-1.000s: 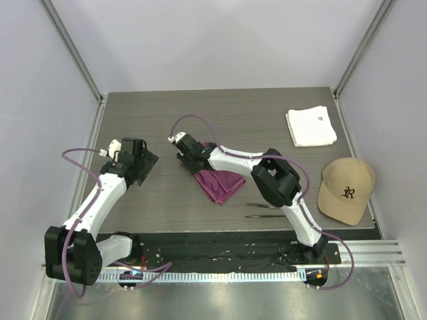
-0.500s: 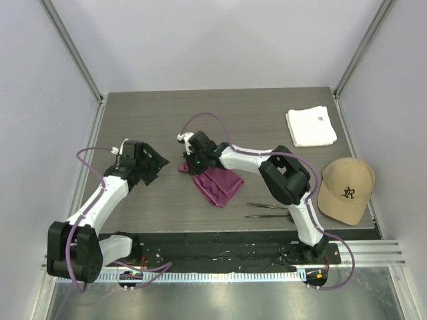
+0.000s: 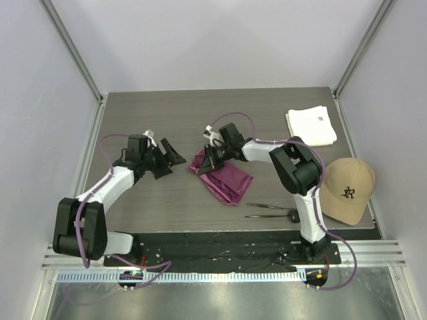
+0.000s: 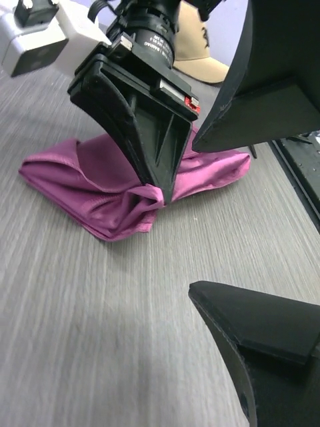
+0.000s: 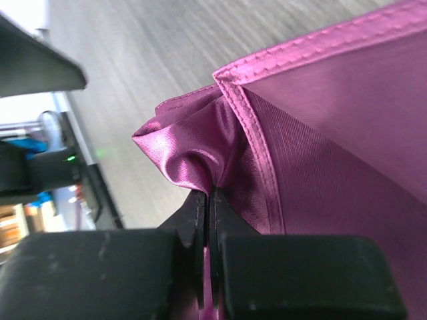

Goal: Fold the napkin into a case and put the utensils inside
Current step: Fold the 2/3-rectangle-folded napkin at the center of the board.

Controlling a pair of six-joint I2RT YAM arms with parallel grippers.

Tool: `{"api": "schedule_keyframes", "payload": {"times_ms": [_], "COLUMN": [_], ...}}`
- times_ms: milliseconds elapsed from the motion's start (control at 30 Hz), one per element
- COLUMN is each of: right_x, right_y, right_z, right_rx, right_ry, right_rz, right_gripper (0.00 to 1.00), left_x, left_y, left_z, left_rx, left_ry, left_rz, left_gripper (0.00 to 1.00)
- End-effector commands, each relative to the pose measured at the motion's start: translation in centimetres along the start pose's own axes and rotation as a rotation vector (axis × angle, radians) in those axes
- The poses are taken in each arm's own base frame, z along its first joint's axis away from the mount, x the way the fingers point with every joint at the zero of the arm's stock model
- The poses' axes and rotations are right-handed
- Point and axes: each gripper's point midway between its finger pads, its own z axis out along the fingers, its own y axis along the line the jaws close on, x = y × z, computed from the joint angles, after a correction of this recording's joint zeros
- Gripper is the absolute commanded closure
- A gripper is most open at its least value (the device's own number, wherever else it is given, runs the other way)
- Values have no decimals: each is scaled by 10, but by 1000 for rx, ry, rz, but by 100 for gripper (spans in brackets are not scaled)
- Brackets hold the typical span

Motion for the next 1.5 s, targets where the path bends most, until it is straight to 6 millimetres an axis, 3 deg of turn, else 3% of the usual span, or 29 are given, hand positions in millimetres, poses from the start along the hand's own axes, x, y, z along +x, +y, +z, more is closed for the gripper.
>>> {"api": "schedule_keyframes", "payload": {"times_ms": [0, 200, 433, 667, 833, 967, 1033, 1133, 1167, 1200, 1233, 1267, 1300, 1367, 1467], "right_x": [-20, -26, -25, -19, -16, -16, -17, -15, -9, -14, -19, -13, -21, -18, -33], "right_y": [45, 49, 44, 38, 38, 40, 41, 38, 34, 34, 29, 25, 27, 19, 19], "right_z": [-14, -15, -13, -11, -10, -9, -8, -5, -6, -9, -12, -16, -24, -33, -47], "right_rx": [-182, -217, -202, -177, -168, -158, -152, -116, -88, -65, -25, 16, 50, 131, 180], "right_ry": [-46, -79, -82, -78, -73, -73, -75, -65, -41, -48, -71, -54, -75, -53, -74], "right_rz": [-37, -11, 1, 17, 15, 15, 11, 11, 17, 12, 1, 4, -25, -33, -112], "right_gripper": [99, 99, 99, 99, 99, 99, 99, 99, 97, 92, 84, 71, 66, 61, 59], "left_x": [-9, 0, 3, 5, 1, 3, 3, 4, 3, 4, 8, 8, 8, 12, 15], "left_y": [-26, -23, -29, -20, -17, -19, -20, -19, -19, -18, -13, -11, -10, -3, 2], "left_z": [9, 35, 54, 58, 60, 64, 65, 66, 67, 66, 66, 65, 65, 62, 57], "left_rx": [109, 66, 77, 48, 26, 40, 43, 45, 42, 30, 7, -5, -13, -46, -82], "left_ry": [34, 60, 77, 72, 59, 84, 88, 98, 97, 105, 120, 123, 128, 144, 163], "left_rz": [37, -129, -164, -179, -159, -153, -148, -137, -130, -126, -118, -108, -101, -83, -56], "left_gripper": [15, 15, 20, 38, 44, 60, 62, 76, 93, 99, 100, 100, 100, 100, 100]}}
